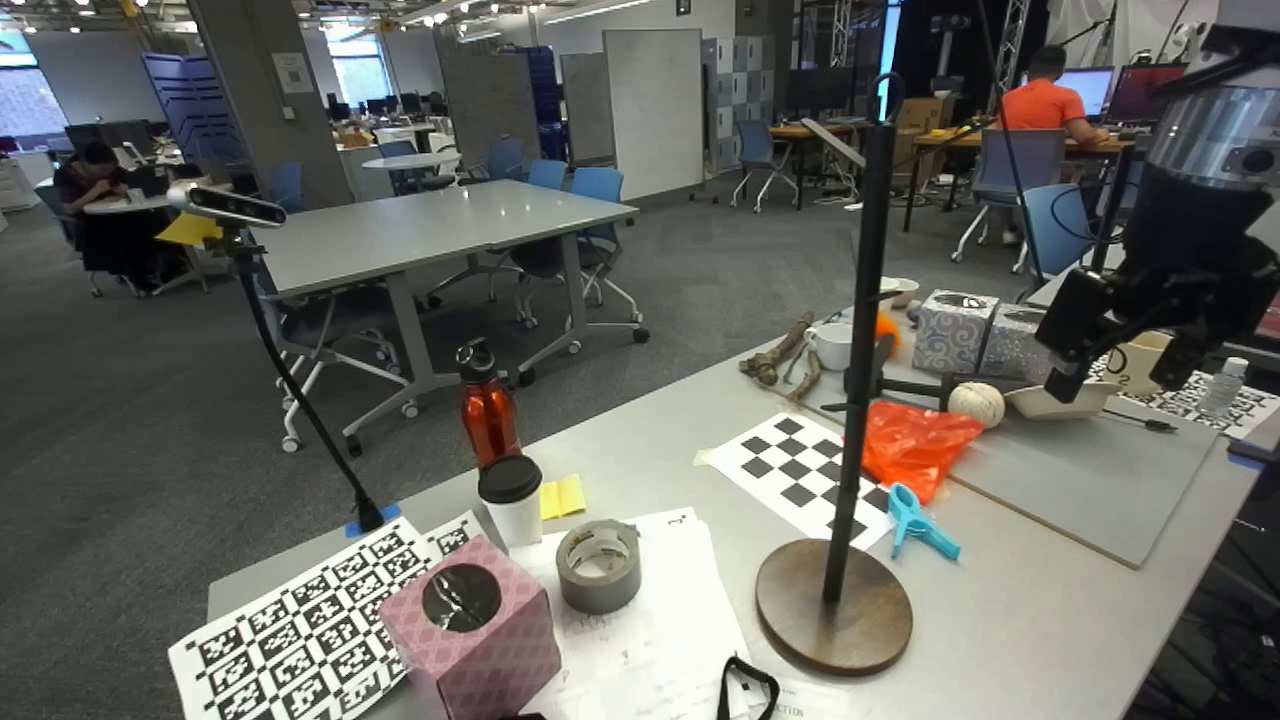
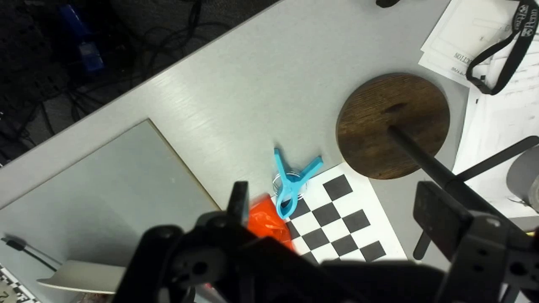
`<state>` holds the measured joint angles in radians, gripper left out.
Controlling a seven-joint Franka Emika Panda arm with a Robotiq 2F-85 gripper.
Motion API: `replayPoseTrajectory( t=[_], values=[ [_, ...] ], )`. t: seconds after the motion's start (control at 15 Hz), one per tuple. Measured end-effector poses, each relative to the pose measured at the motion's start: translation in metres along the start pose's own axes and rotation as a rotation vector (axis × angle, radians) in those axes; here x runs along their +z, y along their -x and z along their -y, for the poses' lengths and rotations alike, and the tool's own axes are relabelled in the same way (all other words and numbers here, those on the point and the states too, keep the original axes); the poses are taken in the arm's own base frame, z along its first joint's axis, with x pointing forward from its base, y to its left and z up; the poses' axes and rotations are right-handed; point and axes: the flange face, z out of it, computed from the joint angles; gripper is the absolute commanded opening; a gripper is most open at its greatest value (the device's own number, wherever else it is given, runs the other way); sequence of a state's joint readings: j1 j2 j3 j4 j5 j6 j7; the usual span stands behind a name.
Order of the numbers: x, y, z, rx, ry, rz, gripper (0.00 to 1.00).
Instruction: Take the peg from the table and hang it on the black stand
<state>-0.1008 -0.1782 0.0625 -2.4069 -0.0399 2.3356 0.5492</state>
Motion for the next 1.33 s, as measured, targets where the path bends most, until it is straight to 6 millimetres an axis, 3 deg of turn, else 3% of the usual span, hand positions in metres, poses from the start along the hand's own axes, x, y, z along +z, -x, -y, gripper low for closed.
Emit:
replayPoseTrajectory(
  t=[0.4, 1.07, 1.33],
  values=[
    [0.038, -0.011, -0.007, 0.01, 0.011, 0.004, 1.0],
    [0.131, -0.042, -0.037, 0.085, 0.016, -0.003, 1.0],
    [0.146, -0.052, -0.036, 0.096, 0.025, -0.002, 1.0]
  ],
)
